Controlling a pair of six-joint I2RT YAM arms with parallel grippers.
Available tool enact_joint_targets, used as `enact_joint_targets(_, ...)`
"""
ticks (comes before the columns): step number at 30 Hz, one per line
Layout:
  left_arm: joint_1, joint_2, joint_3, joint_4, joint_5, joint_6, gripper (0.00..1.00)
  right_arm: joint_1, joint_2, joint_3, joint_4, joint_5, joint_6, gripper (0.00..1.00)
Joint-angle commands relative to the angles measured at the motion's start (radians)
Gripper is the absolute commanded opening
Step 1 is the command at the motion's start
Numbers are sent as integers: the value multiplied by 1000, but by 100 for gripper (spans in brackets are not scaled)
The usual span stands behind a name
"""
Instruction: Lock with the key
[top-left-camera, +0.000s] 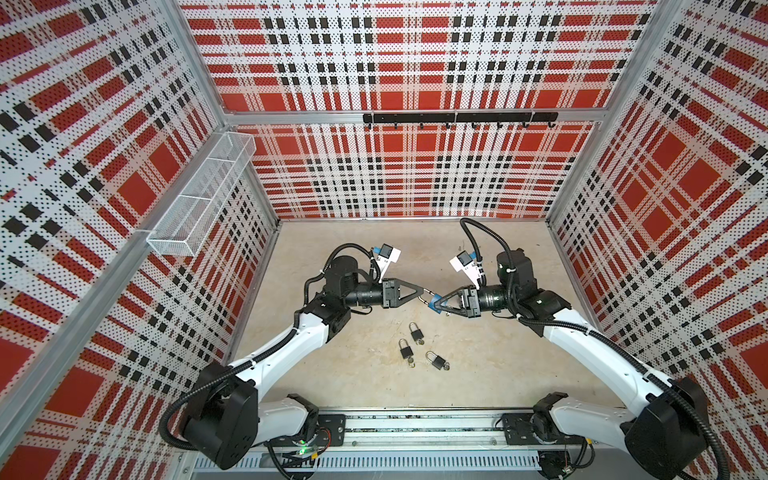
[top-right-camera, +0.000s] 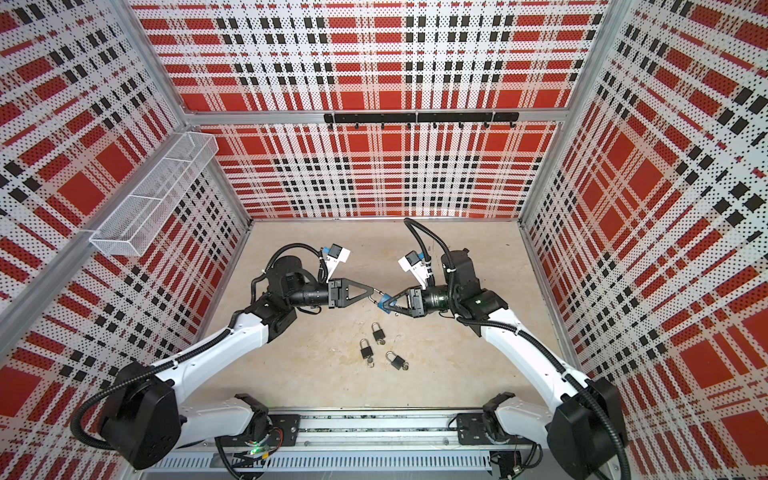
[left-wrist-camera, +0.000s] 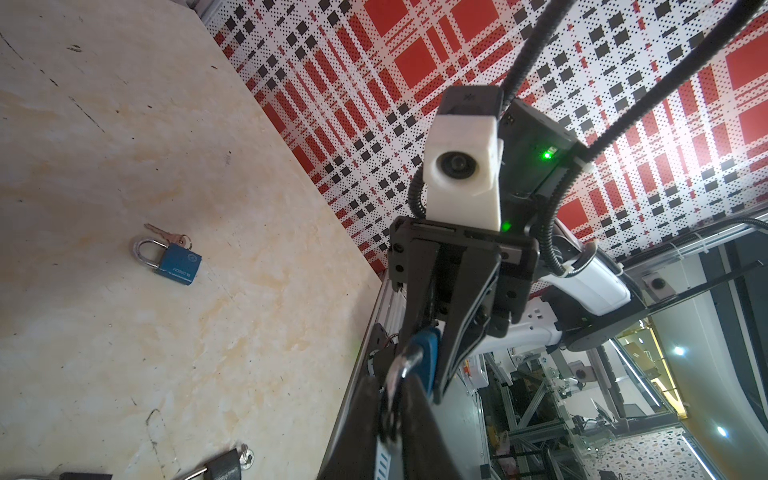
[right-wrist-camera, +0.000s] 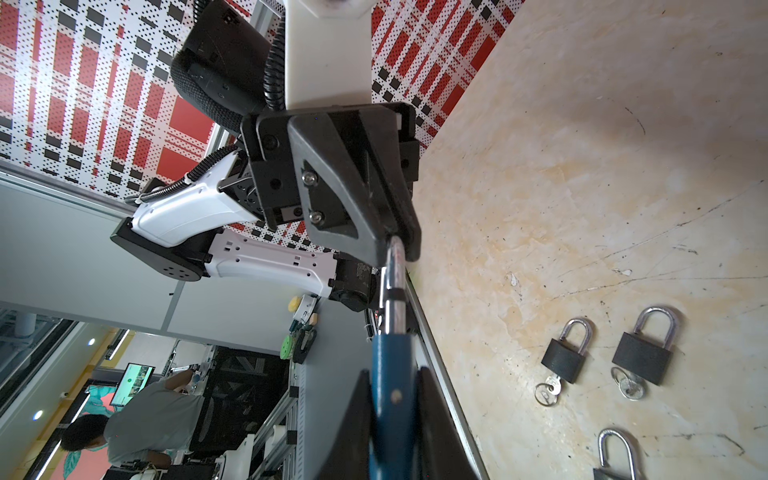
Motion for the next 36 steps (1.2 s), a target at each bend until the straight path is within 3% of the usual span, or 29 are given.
enact_joint_targets(1, -5, -1, -9, 8, 17, 9, 15, -2, 3, 31, 83, -33, -4, 0)
enact_joint_targets(11, -12, 7, -5, 8, 19, 10, 14, -2, 7, 31, 99, -31, 5, 0)
enact_joint_targets(16, -14, 15, -6, 7, 17, 18, 0, -2, 6, 23, 147, -53, 44, 0)
enact_joint_targets(26, -28, 38, -13, 1, -44, 47, 0, -2, -9, -36, 366, -124, 229, 0)
enact_joint_targets(36, -75, 53, 1, 1, -71, 53, 0, -3, -6, -63, 497, -124, 325, 0)
